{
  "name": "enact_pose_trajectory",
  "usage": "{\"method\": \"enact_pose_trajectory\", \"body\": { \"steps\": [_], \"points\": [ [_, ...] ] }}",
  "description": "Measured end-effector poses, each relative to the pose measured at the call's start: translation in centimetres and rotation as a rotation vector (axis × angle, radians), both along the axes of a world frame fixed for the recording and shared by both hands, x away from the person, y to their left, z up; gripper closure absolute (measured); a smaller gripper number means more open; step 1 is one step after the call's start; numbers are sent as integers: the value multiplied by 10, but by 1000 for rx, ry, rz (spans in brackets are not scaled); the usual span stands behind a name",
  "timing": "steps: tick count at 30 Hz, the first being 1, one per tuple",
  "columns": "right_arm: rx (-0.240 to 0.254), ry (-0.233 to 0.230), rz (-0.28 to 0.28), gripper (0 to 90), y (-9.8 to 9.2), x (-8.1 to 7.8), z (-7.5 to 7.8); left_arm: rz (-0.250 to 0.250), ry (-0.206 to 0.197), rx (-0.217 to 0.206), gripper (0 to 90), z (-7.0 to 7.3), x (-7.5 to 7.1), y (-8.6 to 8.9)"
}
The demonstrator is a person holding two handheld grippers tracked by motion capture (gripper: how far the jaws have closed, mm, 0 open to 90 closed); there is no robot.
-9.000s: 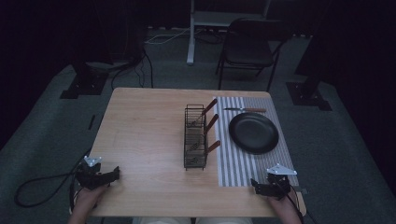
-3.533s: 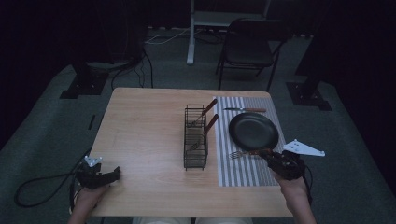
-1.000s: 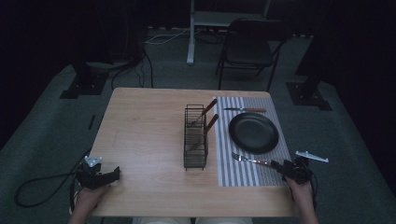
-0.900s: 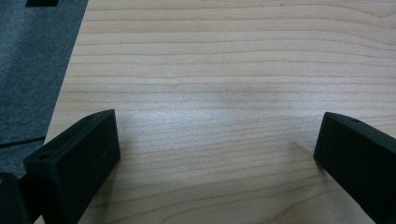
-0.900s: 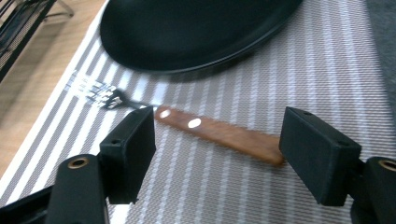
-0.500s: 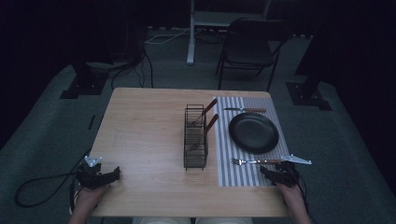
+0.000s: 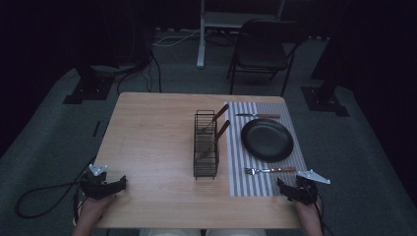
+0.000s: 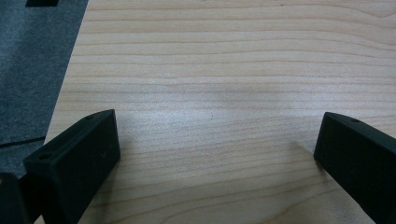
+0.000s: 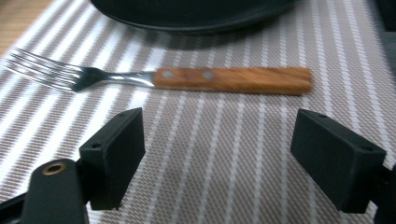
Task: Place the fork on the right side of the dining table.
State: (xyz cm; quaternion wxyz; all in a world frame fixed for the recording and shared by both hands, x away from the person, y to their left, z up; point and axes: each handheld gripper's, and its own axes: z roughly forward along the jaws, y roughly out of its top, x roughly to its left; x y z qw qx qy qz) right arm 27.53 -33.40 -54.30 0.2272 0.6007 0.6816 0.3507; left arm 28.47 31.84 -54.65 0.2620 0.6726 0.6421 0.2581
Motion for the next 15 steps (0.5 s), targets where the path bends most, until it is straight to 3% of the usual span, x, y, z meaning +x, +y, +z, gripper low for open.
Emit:
{"method": "enact_pose_trajectory", "body": {
  "steps": [6,15],
  "points": [
    [0,-14,-46,137,-1,-11,0,0,0,0,7,0,0,0],
    [-67,-4,-67,127,15,-20,-6,0,0,0,7,0,0,0]
  ]
}}
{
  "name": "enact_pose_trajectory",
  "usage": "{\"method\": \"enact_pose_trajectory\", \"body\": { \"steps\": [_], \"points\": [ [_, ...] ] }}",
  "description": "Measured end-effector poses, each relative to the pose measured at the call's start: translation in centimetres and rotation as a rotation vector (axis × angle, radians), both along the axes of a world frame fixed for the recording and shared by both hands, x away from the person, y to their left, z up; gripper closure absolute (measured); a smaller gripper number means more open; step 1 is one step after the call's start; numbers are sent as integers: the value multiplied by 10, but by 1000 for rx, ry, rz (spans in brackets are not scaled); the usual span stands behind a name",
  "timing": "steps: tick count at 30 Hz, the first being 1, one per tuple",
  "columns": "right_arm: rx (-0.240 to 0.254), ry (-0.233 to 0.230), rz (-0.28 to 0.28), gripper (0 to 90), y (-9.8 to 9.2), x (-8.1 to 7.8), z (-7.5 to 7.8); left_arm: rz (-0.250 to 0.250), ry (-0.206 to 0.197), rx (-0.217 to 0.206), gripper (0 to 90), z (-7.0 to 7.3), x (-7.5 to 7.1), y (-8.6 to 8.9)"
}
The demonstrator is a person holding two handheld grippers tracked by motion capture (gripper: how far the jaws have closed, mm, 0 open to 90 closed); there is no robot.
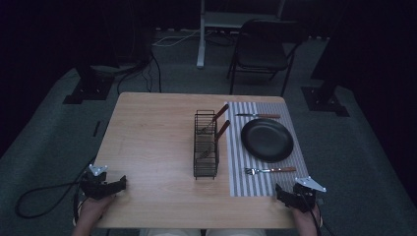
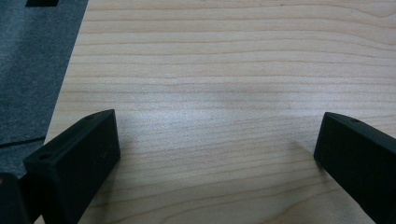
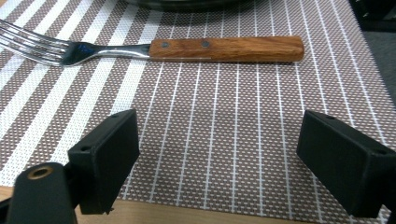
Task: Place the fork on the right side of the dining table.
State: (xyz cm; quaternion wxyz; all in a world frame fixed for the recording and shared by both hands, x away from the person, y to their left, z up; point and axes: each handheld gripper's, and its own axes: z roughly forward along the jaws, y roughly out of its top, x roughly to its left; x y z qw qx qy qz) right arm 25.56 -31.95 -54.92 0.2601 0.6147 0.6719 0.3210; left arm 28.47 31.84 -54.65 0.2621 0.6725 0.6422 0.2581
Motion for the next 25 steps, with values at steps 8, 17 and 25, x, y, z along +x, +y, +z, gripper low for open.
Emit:
{"method": "enact_pose_trajectory", "body": {
  "steps": [8,17,25],
  "points": [
    [-46,-1,-13,127,5,-1,0,0,0,0,7,0,0,0],
    [-42,36,-27,122,6,3,-1,0,0,0,7,0,0,0],
    [-34,37,-29,125,5,3,-1,0,0,0,7,0,0,0]
  ]
}}
